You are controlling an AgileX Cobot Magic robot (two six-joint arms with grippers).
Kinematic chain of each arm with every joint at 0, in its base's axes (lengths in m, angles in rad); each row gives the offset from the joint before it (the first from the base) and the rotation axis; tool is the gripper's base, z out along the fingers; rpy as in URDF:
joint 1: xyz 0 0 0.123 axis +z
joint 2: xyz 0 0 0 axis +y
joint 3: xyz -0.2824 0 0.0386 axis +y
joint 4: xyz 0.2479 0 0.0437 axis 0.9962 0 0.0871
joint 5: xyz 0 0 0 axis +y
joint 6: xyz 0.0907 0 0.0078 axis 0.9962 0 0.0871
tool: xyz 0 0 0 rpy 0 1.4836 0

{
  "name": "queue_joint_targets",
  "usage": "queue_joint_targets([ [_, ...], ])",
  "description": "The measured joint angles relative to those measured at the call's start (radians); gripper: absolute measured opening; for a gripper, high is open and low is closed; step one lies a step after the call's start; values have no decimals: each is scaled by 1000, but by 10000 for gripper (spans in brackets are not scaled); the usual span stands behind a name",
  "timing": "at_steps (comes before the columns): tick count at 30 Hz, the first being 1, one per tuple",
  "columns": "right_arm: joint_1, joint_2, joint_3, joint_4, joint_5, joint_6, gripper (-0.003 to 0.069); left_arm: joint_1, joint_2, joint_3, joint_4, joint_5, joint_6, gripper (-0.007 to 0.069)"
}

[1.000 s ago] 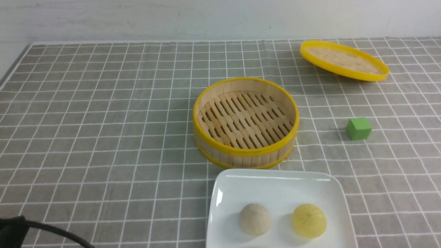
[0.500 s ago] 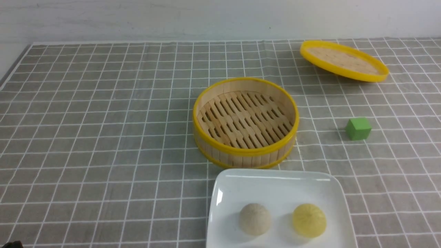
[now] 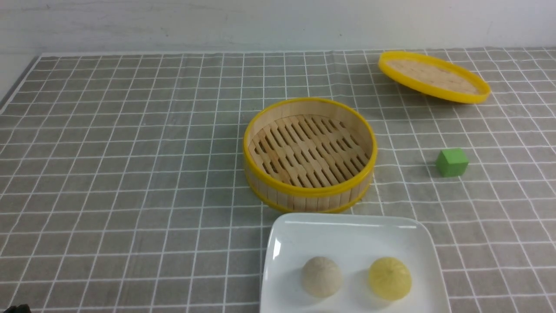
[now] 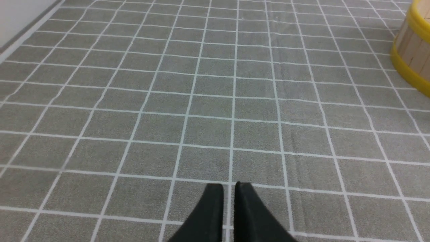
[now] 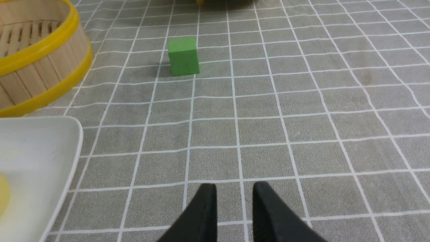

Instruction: Put the steamed buns into the plate on the grey tablecloth.

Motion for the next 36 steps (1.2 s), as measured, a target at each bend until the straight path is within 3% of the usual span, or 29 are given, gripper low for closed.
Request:
queue_joint_targets([
  [36,0,0,0,0,0,0,229,20,0,0,50,4,1,91],
])
